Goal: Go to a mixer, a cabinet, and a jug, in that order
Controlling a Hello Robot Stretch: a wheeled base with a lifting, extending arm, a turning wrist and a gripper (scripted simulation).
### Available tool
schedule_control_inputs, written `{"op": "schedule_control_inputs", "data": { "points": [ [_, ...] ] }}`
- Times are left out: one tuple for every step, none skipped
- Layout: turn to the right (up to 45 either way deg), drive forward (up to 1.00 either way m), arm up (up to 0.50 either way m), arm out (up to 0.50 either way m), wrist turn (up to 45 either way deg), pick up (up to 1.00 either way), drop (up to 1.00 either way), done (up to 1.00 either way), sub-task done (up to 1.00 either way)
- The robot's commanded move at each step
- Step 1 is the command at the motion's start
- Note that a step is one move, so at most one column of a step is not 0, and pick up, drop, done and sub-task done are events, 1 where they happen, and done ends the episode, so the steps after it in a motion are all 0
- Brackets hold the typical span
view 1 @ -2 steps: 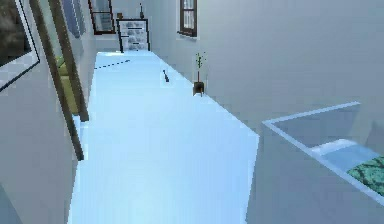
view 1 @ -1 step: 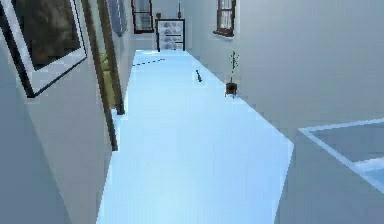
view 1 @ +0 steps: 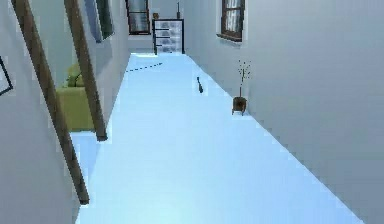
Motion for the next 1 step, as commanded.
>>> {"op": "schedule_control_inputs", "data": {
  "points": [
    [-12.0,0.00,0.00,0.00,0.0,0.00,0.00,0.00,0.00]
  ]
}}
